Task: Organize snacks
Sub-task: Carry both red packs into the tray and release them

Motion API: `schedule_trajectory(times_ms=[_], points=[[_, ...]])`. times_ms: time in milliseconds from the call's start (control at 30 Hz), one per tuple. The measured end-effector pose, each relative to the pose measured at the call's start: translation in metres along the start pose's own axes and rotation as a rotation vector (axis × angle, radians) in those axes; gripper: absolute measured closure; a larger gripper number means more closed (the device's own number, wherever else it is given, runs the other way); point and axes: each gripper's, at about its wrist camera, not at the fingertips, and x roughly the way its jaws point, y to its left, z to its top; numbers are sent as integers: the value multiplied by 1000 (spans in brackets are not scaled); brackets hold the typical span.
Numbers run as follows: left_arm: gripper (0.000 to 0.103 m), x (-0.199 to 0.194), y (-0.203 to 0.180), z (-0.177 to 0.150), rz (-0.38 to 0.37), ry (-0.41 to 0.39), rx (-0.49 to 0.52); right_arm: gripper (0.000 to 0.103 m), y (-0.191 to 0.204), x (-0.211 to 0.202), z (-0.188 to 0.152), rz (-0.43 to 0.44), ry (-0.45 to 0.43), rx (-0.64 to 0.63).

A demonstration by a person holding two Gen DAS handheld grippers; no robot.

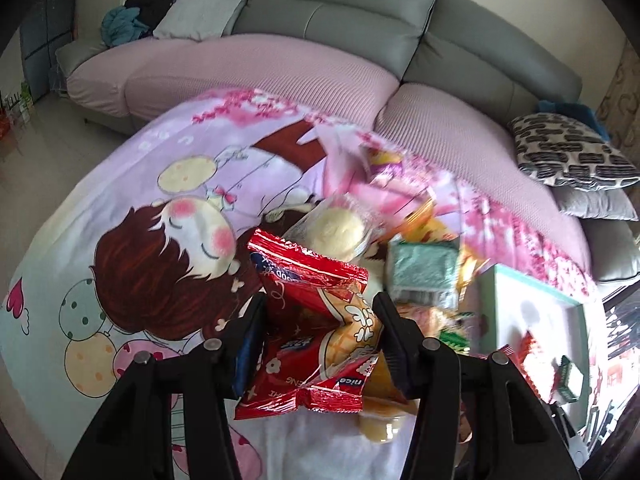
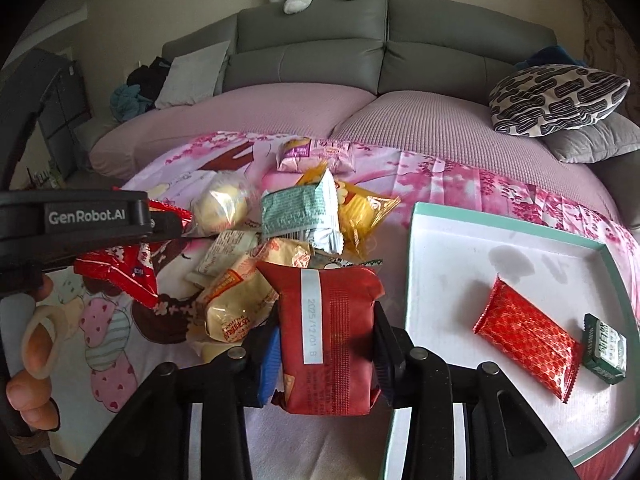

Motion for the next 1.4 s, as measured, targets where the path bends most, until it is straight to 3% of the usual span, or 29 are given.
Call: schedule_trajectory(times_ms=[300,667,1000,1333,1367,1400], points=[[48,-22,-41,-2,-99,-61,72,61,-30,-24,8,-26,-46,76],[48,-25,-130,-30,-224,-35,266,61,-123,-38,-9,-232,35,254],[48,-3,-191,-73,-242,50,438,61,-194,-49,-36,-323,120,430],[47,11,-211,-98,-236,98,514,61,-213,-58,-45,-339,123,469],[45,11,-211,-98,-232,96,515,61,-213,-58,-45,-338,122,468],[35,11,-211,-98,-231,97,515,61,-213,-58,-45,-337,123,467]])
